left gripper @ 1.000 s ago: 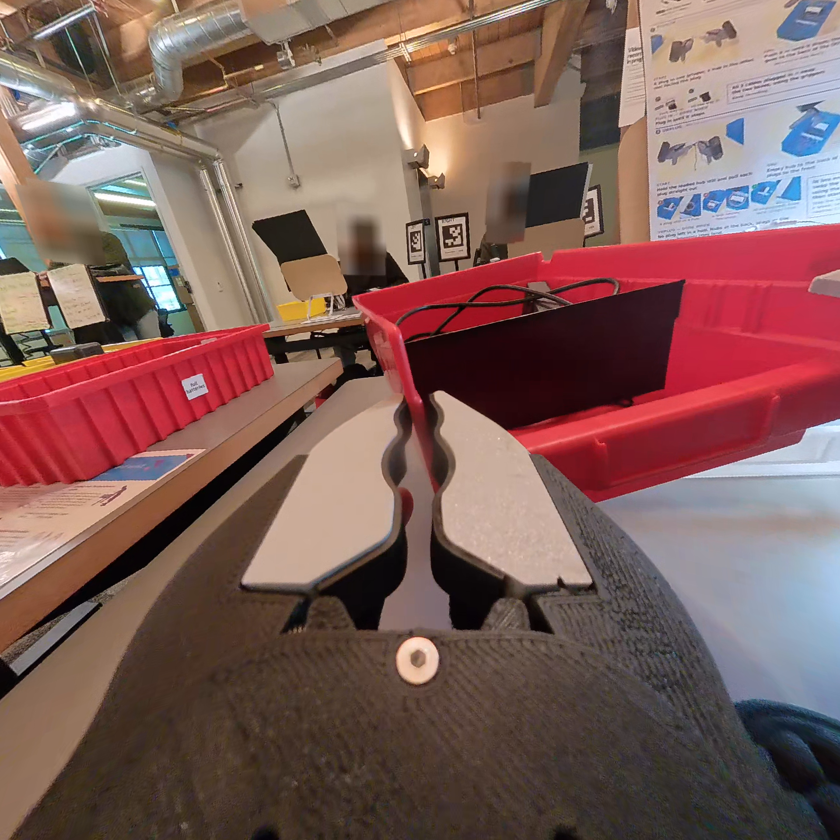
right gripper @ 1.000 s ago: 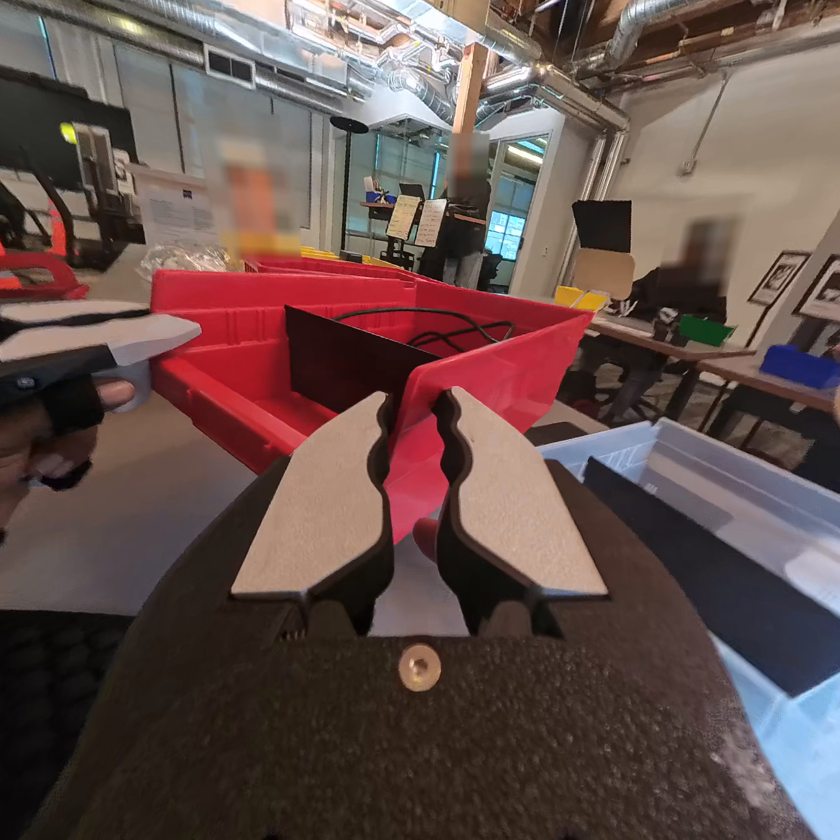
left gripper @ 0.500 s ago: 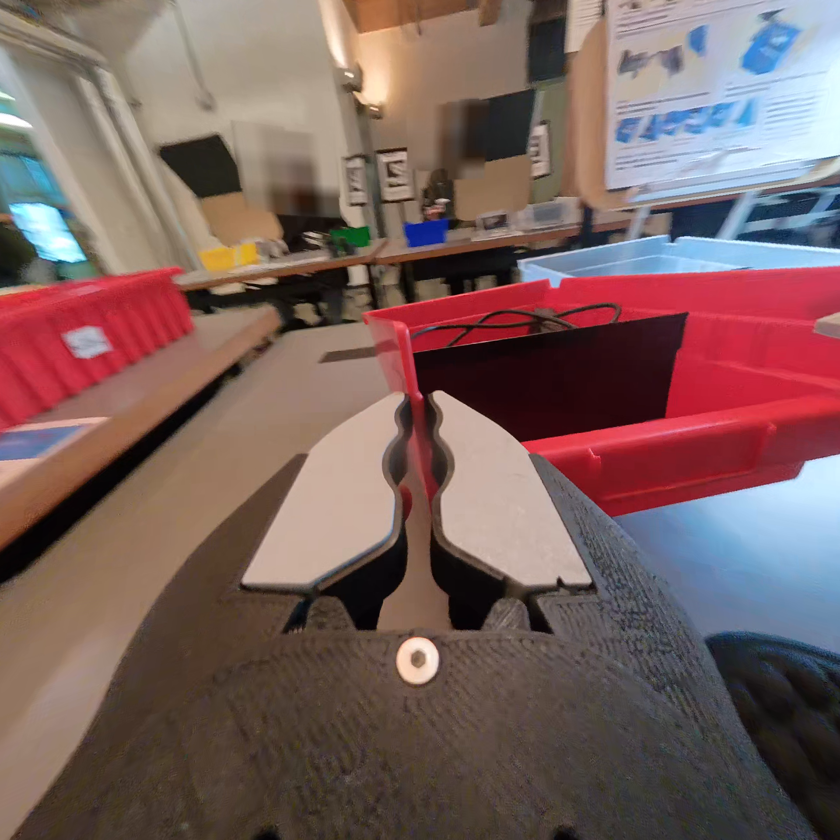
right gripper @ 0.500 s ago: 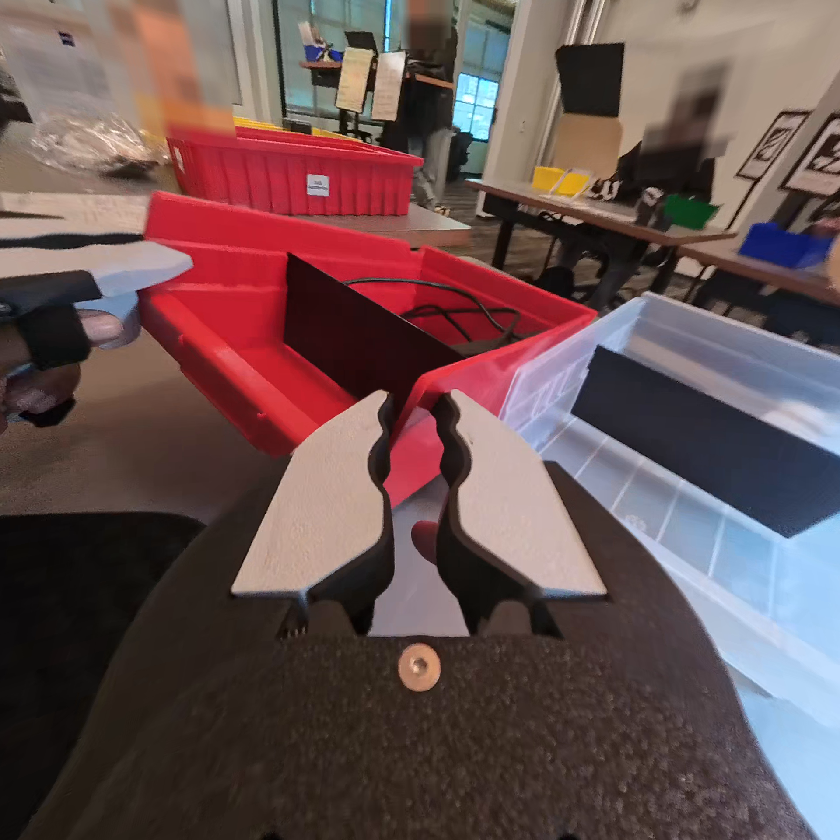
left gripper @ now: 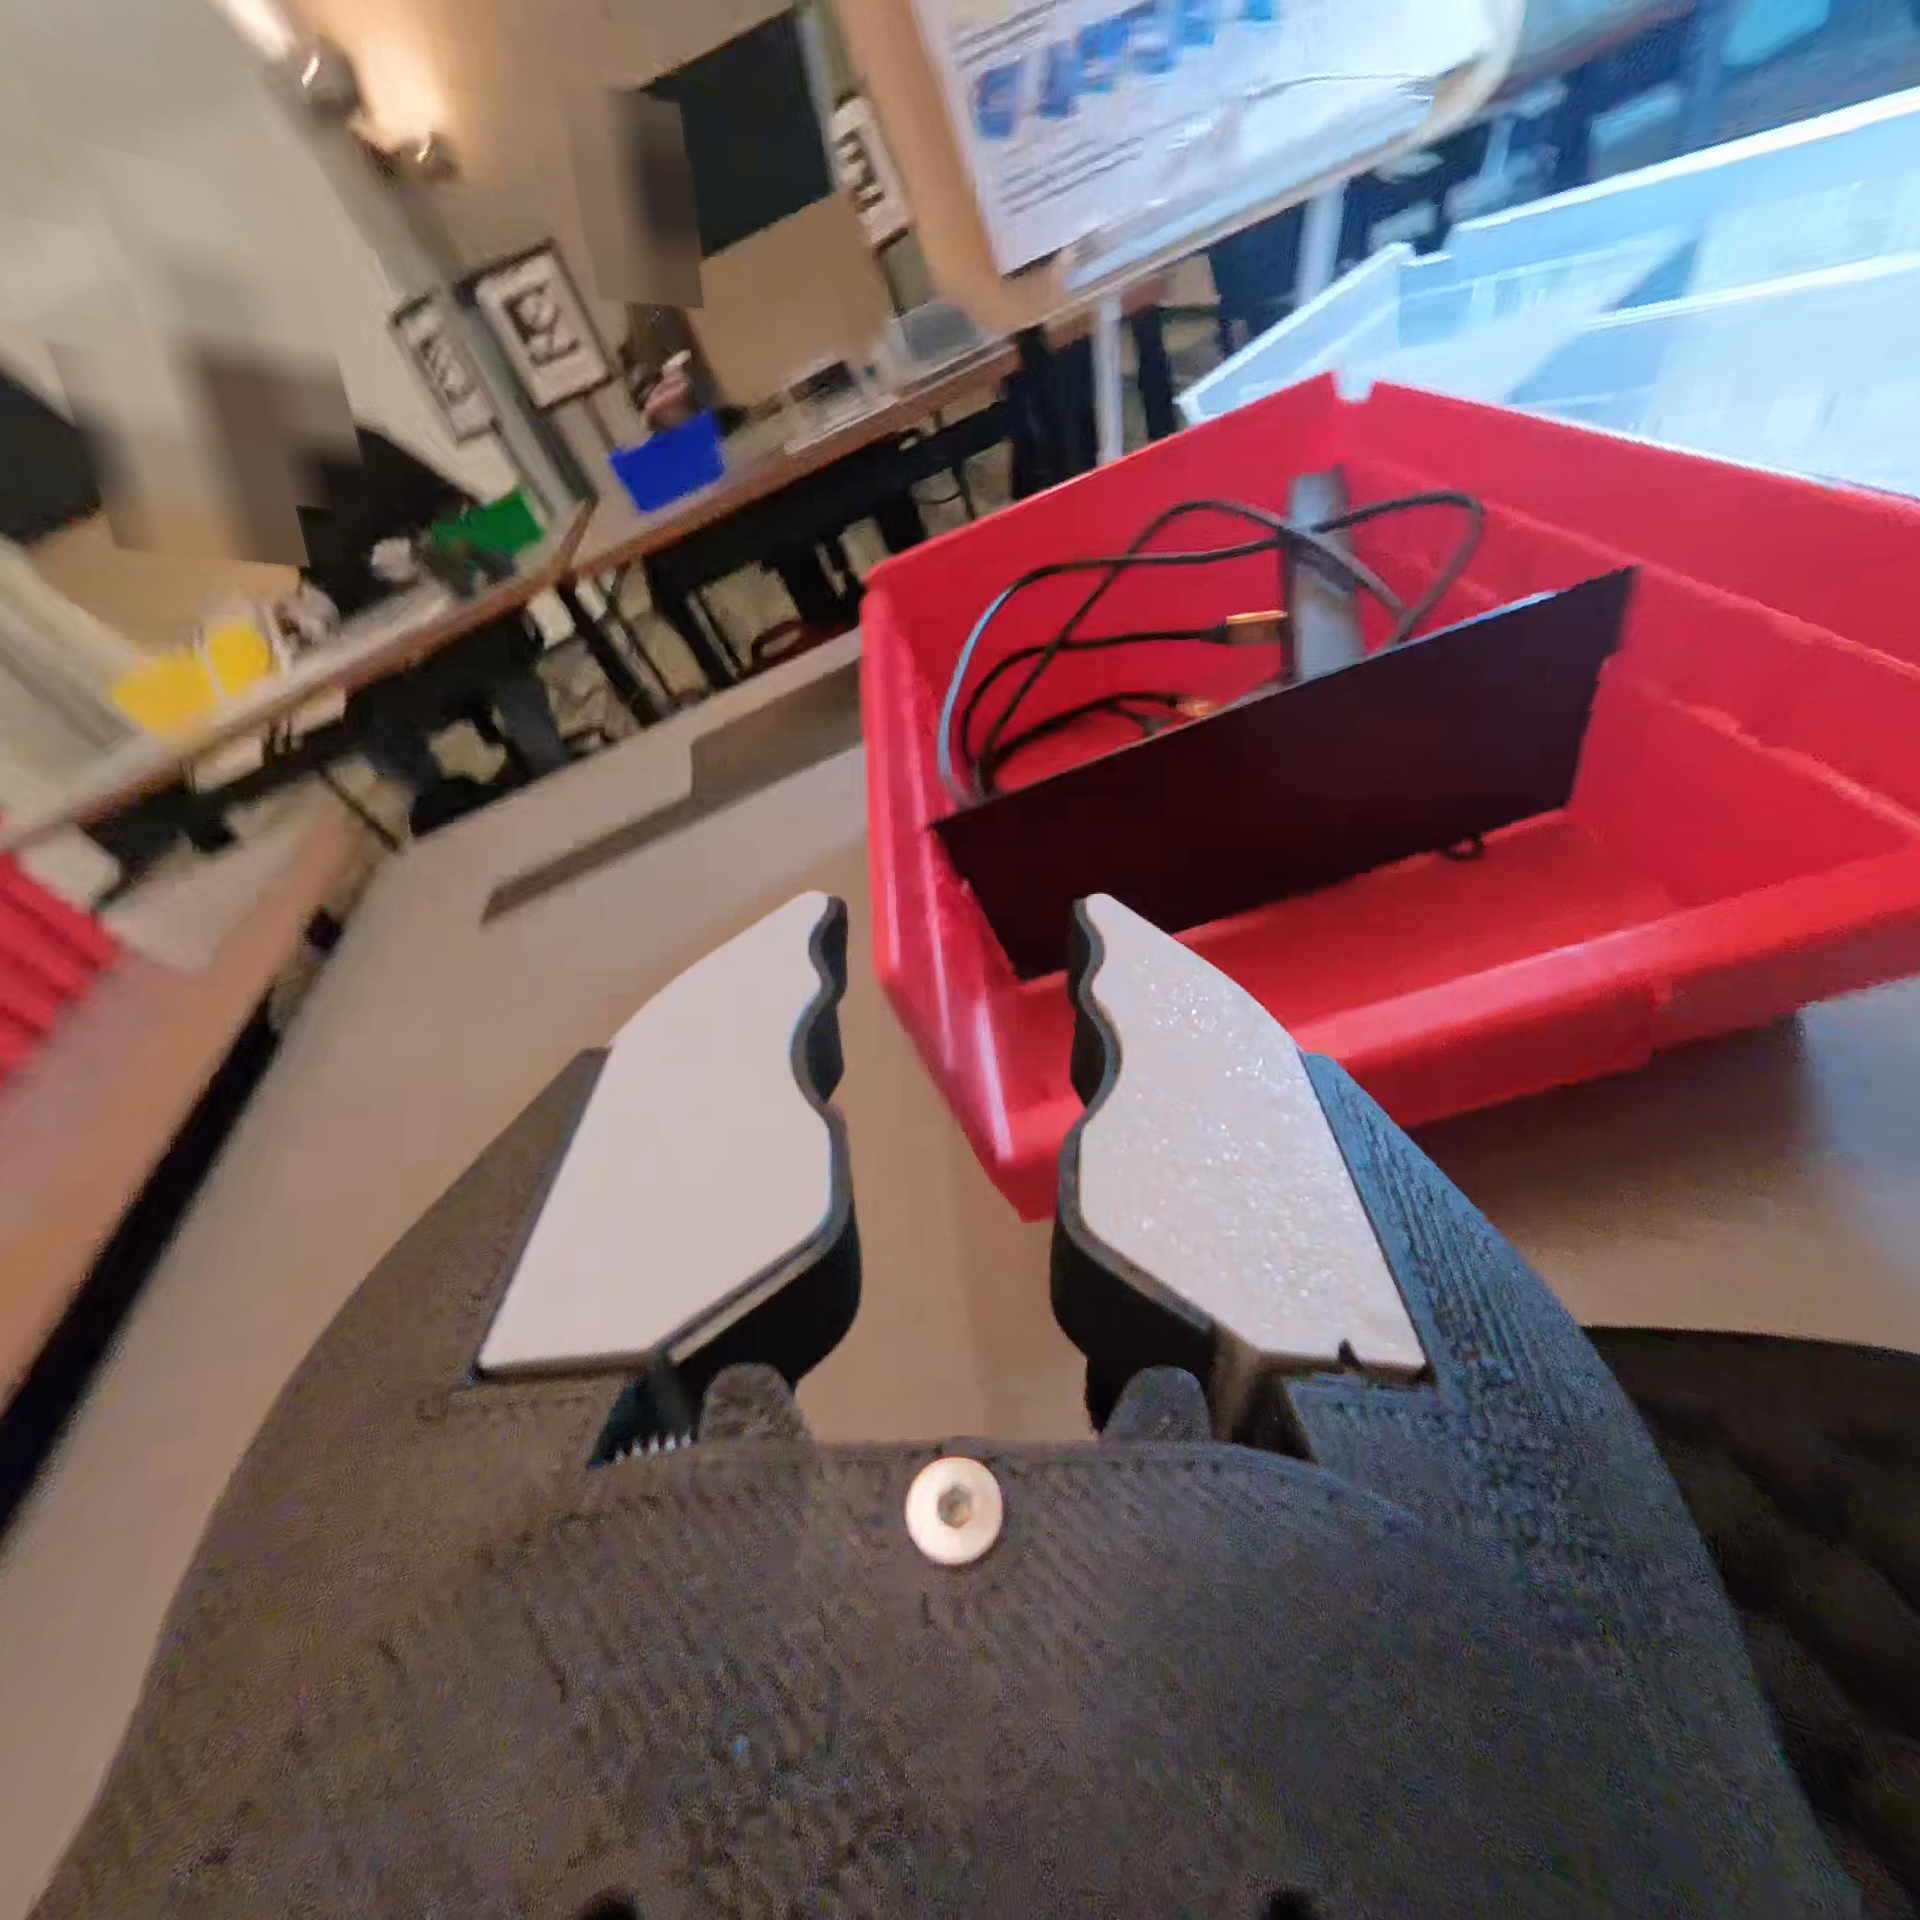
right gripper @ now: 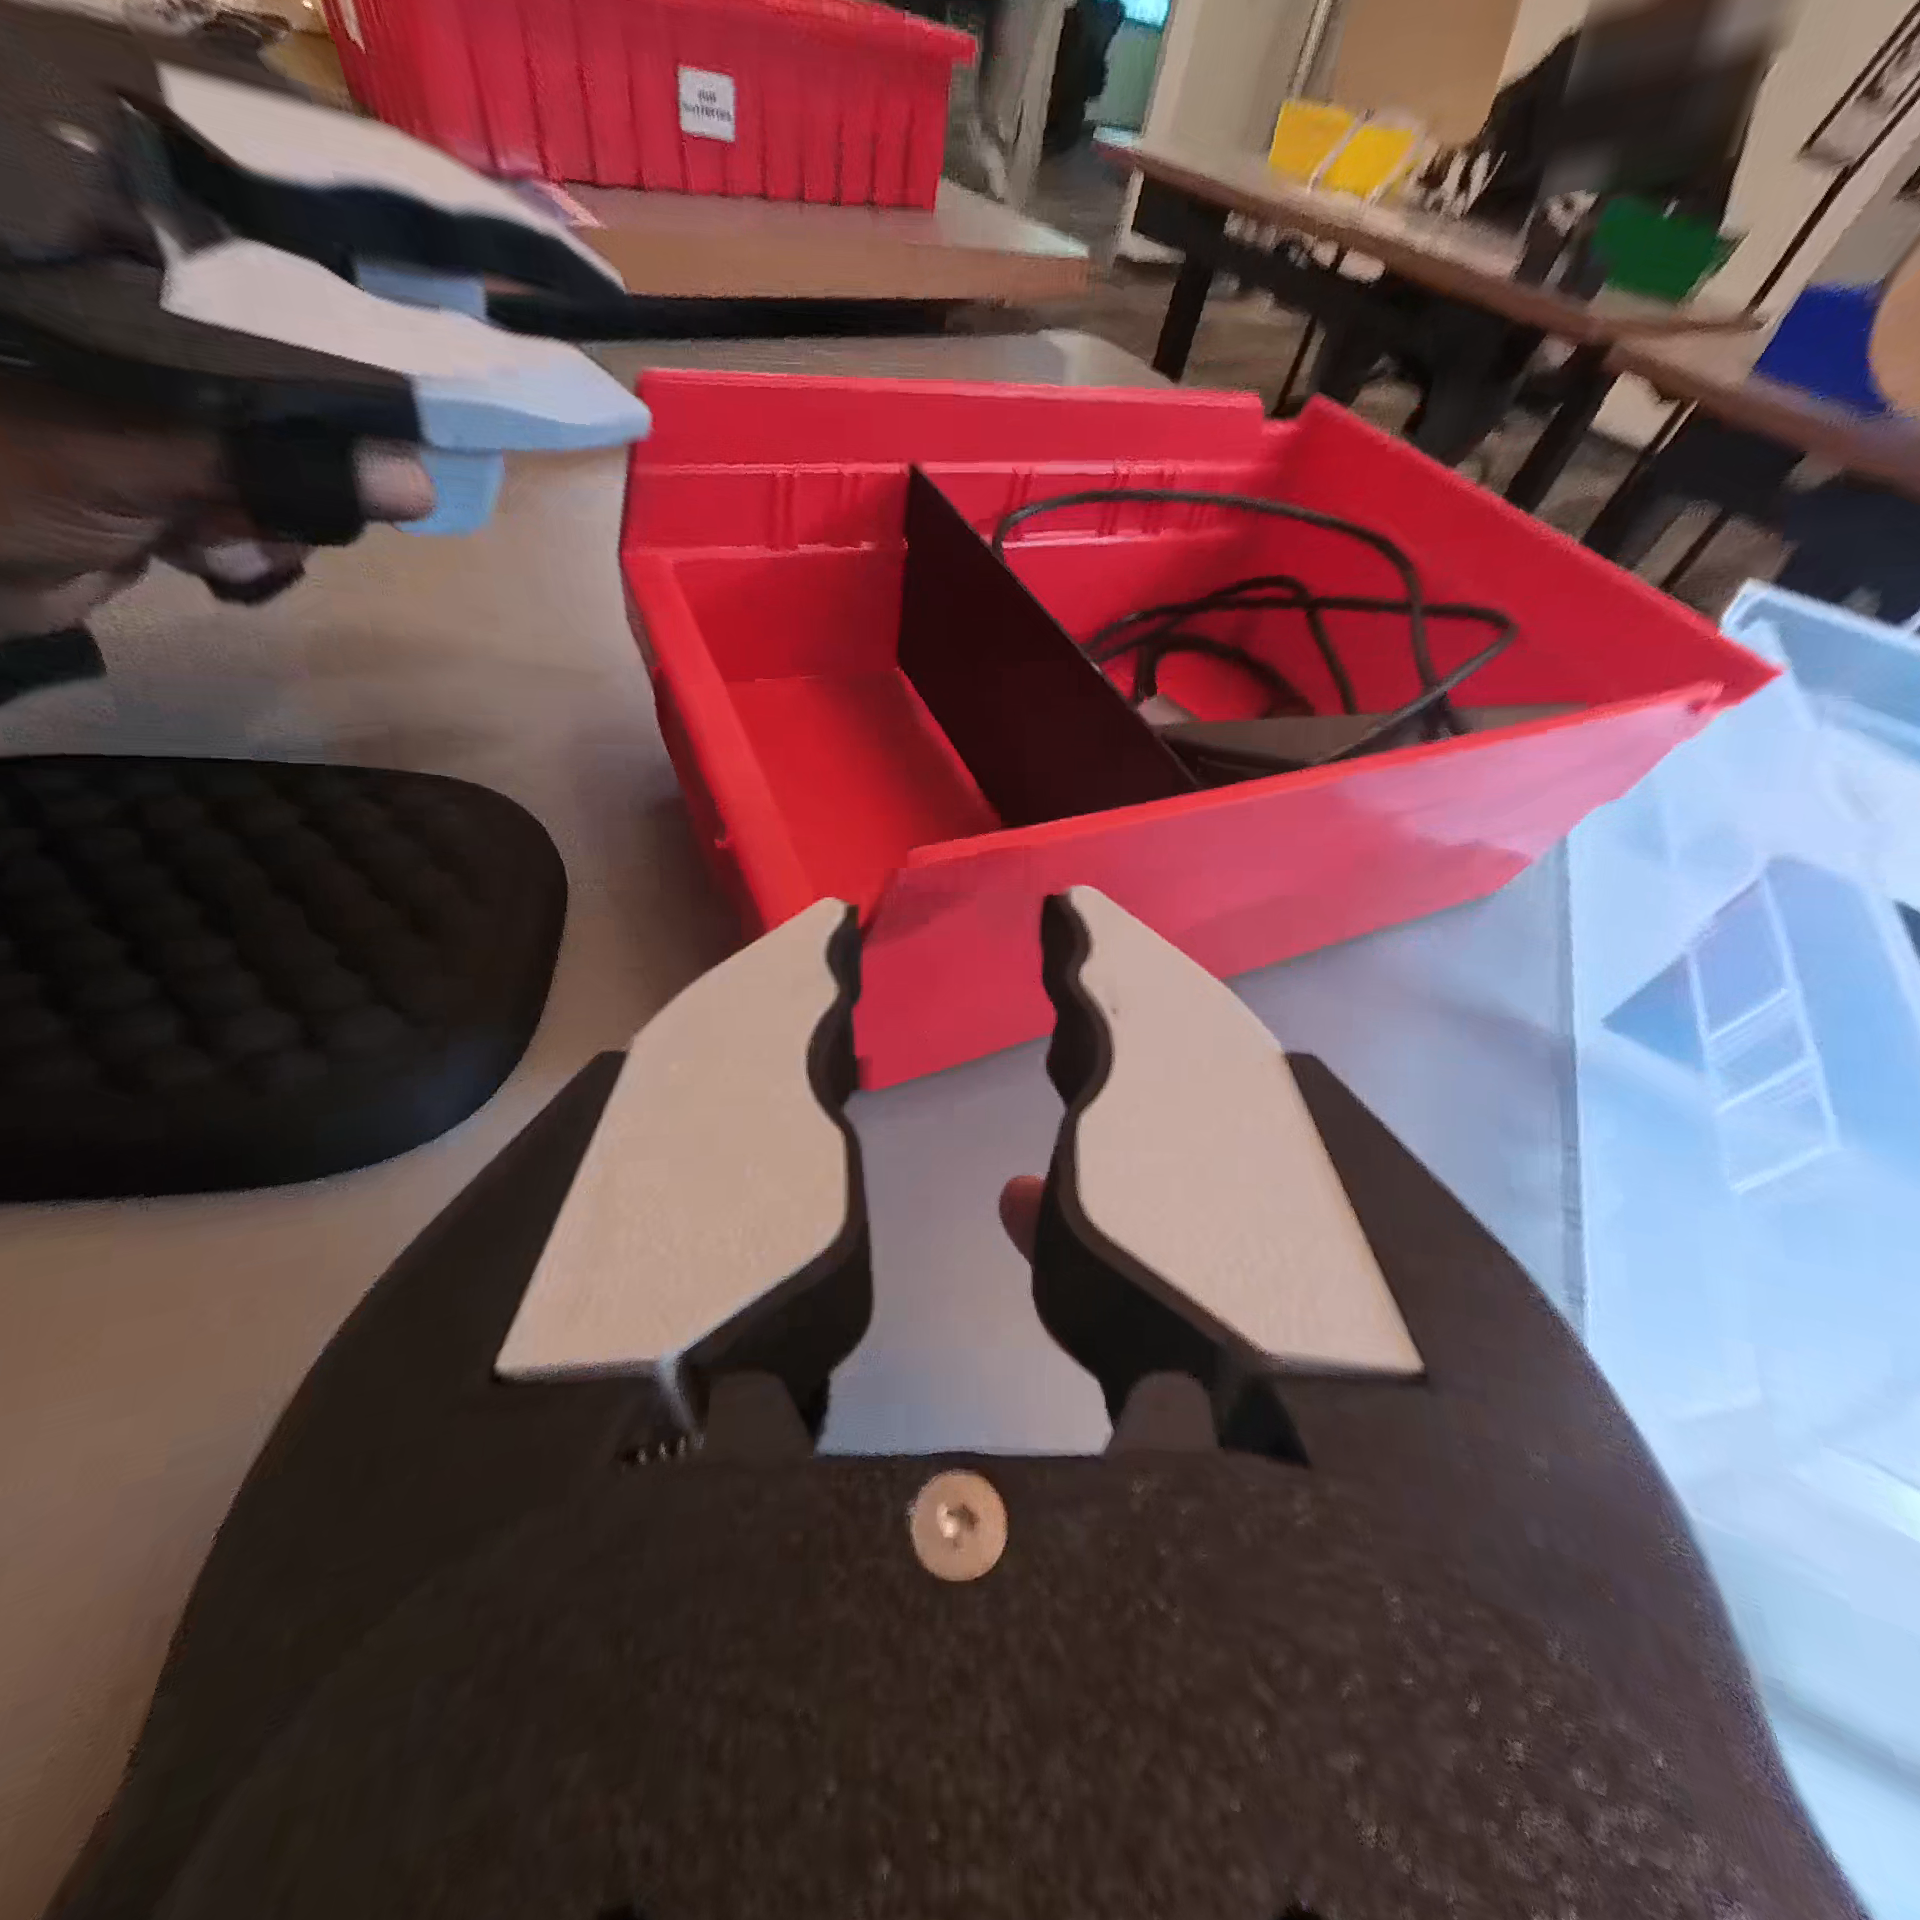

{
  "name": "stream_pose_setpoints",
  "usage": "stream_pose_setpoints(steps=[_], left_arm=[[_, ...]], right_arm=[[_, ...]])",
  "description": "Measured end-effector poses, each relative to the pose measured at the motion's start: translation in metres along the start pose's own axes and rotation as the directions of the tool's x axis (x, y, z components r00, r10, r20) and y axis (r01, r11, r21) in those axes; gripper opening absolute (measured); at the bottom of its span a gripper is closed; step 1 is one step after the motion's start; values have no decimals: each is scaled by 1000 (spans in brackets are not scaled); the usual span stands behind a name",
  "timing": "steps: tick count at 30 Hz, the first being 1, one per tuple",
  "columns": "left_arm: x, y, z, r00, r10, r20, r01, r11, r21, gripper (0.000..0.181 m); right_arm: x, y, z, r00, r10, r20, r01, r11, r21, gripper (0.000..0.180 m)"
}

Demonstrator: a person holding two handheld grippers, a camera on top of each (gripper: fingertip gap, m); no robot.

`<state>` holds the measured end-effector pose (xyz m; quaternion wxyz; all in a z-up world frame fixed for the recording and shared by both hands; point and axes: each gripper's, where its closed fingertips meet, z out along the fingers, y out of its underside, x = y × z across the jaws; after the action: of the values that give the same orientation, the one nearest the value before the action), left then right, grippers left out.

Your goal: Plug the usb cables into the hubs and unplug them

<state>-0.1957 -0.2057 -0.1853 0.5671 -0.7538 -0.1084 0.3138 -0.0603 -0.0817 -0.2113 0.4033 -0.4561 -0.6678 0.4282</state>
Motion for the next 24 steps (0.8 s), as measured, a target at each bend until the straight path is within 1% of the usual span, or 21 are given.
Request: stream_pose_setpoints(steps=[1,3,4,5,6,7,9,10,11,13,14,15,16,17,18,20,21,22,24], left_arm=[[13,-10,1,996,66,-63,-66,998,-1,42],[50,-15,6,952,163,-258,-181,982,-49,52],[70,-11,8,907,208,-366,-252,965,-76,59],[87,-6,9,850,263,-456,-337,937,-88,61],[101,3,11,785,319,-532,-435,894,-106,65],[109,16,14,719,374,-586,-543,828,-137,70],[108,38,26,581,511,-633,-743,651,-156,71],[109,46,32,510,555,-657,-804,579,-135,69],[114,53,33,453,545,-705,-828,550,-107,62],[127,61,32,388,483,-785,-830,553,-70,42],[133,62,33,377,462,-803,-822,567,-60,35],[137,61,37,387,454,-803,-807,587,-57,32],[140,59,43,415,450,-790,-788,613,-65,33],[140,57,49,452,438,-777,-771,630,-93,33],[139,56,56,493,427,-758,-753,646,-126,34],[136,54,69,562,403,-722,-716,675,-181,34],[134,54,76,601,385,-700,-693,688,-216,34],[129,54,84,636,375,-675,-674,695,-250,34],[118,55,99,674,375,-636,-654,703,-280,33]], right_arm=[[4,1,-2,999,19,30,-18,1000,-21,41],[7,-2,-11,991,33,127,-28,999,-37,56],[10,-3,-18,984,12,176,-4,999,-44,60],[16,-3,-26,979,-32,203,45,997,-57,68],[30,0,-34,975,-97,199,116,989,-90,70],[50,7,-41,969,-174,176,200,970,-141,77],[107,29,-53,937,-331,115,350,885,-308,82],[136,43,-59,921,-373,116,387,832,-397,86],[162,58,-63,912,-389,130,402,783,-475,87],[204,92,-70,888,-417,194,443,659,-608,90],[218,110,-72,875,-417,247,468,593,-655,91],[226,125,-73,861,-407,304,495,541,-680,90],[229,137,-71,844,-401,356,528,508,-680,84],[231,143,-68,825,-412,388,560,494,-665,63],[232,142,-65,802,-441,403,591,494,-638,54],[230,142,-69,773,-468,427,624,442,-644,41],[229,142,-71,774,-481,413,617,424,-663,37],[226,143,-74,785,-477,397,600,422,-680,37],[222,145,-82,801,-476,364,574,434,-695,38]])
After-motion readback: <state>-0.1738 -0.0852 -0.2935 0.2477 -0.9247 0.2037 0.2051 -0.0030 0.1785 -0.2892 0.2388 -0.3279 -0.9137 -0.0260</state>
